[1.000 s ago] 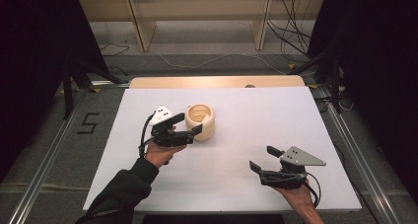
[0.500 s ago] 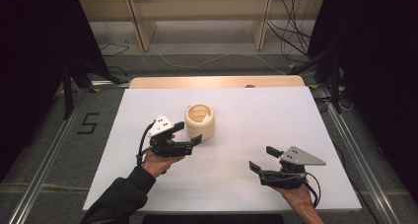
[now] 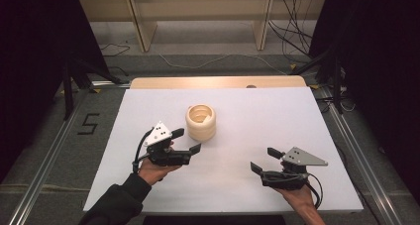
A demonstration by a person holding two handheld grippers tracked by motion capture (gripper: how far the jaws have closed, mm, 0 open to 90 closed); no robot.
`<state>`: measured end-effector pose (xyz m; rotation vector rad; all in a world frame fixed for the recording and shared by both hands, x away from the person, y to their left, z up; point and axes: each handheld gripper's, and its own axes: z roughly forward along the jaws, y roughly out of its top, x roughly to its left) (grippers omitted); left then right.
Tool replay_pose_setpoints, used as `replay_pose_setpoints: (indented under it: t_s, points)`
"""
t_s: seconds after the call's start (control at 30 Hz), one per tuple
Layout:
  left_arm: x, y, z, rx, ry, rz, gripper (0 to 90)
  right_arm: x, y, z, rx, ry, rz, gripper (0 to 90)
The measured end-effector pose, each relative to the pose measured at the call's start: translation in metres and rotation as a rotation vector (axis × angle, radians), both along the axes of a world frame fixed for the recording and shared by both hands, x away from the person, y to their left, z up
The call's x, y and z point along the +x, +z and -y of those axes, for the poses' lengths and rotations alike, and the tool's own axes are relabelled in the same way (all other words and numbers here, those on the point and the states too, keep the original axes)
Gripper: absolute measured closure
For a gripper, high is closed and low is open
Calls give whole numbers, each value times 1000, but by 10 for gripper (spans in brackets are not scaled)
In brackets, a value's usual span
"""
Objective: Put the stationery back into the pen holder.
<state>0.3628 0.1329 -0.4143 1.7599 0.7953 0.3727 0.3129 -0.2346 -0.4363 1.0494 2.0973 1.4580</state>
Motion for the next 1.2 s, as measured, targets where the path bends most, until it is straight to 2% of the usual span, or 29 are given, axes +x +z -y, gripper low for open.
replay_pose_setpoints:
  t_s: [0.1, 0.2, 0.3, 0.43, 0.5, 0.57, 0.73, 0.9, 1.2]
  points:
    - [-4, -2, -2, 15, -13, 1, 167, 0, 0, 0, 3, 0, -6, 200]
    - [-7, -4, -4, 12, -26, 4, 167, 0, -1, 0, 1, 1, -9, 200]
    - [-12, -6, -5, 22, -32, 23, 163, 0, -1, -1, 2, 1, -11, 200]
    - [-19, -8, -8, 24, -45, 29, 159, -1, -1, -1, -1, 1, -10, 200]
    - [-22, -9, -10, 34, -41, 40, 158, -1, -2, -1, 0, 0, -11, 199]
    - [-23, -11, -12, 34, -38, 33, 158, 0, -2, -1, 1, 1, -12, 200]
    - [-24, -13, -14, 32, -23, 33, 158, 0, -3, -1, 2, 3, -19, 199]
    - [-22, -12, -17, 6, -9, 36, 158, 0, -3, 0, 2, 2, -18, 200]
    - [-22, -13, -17, 7, -3, 31, 158, 1, -3, -1, 7, 1, -24, 199]
